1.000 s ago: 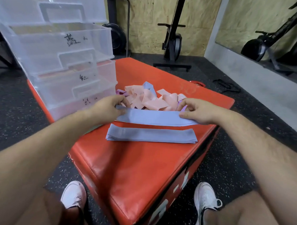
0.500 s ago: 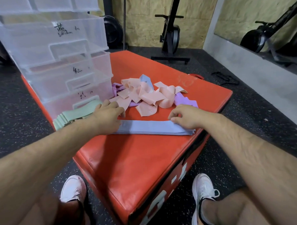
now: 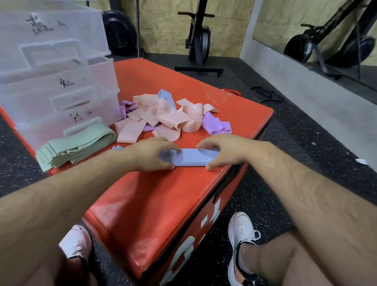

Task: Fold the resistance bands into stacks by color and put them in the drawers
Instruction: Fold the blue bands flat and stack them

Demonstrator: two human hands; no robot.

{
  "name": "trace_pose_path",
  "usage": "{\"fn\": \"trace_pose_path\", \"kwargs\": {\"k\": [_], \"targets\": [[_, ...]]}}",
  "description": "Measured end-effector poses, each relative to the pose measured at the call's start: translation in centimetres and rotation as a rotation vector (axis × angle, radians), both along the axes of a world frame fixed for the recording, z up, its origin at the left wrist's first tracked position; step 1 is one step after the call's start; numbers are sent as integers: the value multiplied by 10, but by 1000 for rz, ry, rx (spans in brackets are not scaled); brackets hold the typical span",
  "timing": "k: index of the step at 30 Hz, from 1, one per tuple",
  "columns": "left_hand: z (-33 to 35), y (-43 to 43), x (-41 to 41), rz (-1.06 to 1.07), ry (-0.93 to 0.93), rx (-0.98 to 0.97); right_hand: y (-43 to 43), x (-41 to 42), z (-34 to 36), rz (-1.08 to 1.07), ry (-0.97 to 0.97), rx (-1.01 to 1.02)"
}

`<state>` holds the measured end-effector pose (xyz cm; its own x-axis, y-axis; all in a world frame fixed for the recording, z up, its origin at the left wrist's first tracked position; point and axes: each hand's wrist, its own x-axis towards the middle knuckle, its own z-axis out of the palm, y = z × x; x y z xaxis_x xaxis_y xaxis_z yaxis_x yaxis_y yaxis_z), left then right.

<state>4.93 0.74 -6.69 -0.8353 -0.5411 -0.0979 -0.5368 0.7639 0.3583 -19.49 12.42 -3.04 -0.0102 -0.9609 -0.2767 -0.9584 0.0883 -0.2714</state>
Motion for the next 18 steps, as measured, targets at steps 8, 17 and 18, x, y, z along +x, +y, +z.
{"fn": "trace_pose_path", "kwargs": {"k": [8,17,18], "targets": [[-1,1,0,-37,23,-35,-5,12,-11,96,209,-86],[4,-11,-2,64,187,-194,-23,30,11,44,196,-192],[9,-17,-2,80,213,-219,-28,34,14,43,183,-230]]}}
